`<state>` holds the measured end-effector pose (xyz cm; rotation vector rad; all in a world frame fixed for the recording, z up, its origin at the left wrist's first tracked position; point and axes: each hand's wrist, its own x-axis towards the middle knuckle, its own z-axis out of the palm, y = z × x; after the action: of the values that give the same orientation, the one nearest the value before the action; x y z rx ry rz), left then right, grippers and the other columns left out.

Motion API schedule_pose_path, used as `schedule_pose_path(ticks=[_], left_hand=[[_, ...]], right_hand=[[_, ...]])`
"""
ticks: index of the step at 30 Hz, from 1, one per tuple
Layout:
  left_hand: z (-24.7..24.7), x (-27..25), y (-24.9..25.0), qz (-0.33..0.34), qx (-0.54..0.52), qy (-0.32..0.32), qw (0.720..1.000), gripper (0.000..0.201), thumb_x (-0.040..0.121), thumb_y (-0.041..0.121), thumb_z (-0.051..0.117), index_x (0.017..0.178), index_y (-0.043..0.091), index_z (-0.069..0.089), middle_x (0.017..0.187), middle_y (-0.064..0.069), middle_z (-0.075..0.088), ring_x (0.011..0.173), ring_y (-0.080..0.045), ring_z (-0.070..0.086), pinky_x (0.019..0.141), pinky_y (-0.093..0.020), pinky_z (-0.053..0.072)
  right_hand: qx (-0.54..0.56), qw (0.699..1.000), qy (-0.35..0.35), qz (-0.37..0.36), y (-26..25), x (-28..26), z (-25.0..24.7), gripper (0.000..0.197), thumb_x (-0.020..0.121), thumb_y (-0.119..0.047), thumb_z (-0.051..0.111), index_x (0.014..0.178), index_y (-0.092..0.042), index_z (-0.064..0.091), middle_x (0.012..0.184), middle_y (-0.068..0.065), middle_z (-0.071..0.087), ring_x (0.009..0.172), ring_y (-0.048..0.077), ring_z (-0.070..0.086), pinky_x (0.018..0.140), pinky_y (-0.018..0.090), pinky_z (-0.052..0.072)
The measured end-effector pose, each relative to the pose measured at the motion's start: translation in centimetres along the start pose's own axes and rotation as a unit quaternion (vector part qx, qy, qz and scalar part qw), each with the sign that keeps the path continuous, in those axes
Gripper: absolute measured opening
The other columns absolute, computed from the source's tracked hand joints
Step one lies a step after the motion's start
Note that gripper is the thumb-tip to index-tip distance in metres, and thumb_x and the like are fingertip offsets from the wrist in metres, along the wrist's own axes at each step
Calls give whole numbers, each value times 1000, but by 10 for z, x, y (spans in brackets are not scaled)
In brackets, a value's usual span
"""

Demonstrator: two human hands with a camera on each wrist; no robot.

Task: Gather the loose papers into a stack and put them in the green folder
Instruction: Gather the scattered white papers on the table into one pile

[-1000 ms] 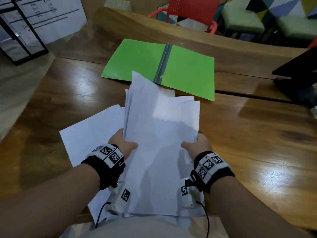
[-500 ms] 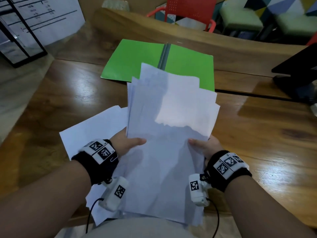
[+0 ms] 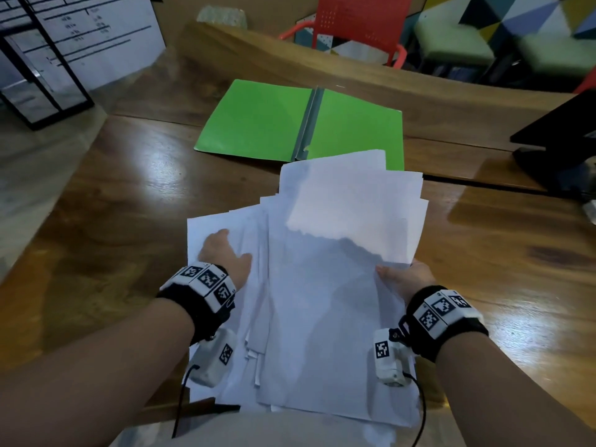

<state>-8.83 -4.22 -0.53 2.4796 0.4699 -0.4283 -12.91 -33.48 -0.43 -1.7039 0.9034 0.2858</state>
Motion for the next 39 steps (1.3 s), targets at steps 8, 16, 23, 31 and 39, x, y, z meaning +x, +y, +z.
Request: schedule_pose_path(ticks=[8,16,23,31,39], left_hand=[[5,-7,1,-1,-6,-24,1000,68,82,38,56,139,13,30,144,-12,40,129,-33,41,107,-43,35],[-14,-8,-22,-84,125,-7,989,93,71,41,66,144,21,12,148,-11,23,133,-35,28,107,-46,31],[-11,-11,-30,-69,136,-9,988,89,70,41,67,141,27,16,143,-10,28,128,-35,31,103,-47,32],[-17,-5,-39,-54,87,-1,995,86,70,33,68,141,30,19,141,-11,32,125,-36,39,104,-47,36],[-16,-2,-44,-43,-45,0,998,61,82,17,60,137,16,34,137,-10,50,123,-30,49,105,-39,39]], right_hand=[[3,999,-46,13,-20,-7,25,45,75,-15,75,115,0,60,111,20,67,103,39,63,95,51,49],[-54,998,-44,-5,-25,8,37,60,66,-30,72,121,-10,58,116,12,66,106,35,62,97,48,49],[-96,994,-50,27,-34,-10,54,55,73,-34,76,110,-4,50,95,8,59,83,27,57,72,34,46],[-191,980,-29,51,-39,-20,71,67,74,-27,74,129,3,47,126,17,58,111,35,58,94,39,49],[-241,970,8,-35,-31,-22,85,28,73,-18,62,99,-7,63,99,11,69,85,31,64,73,33,55]])
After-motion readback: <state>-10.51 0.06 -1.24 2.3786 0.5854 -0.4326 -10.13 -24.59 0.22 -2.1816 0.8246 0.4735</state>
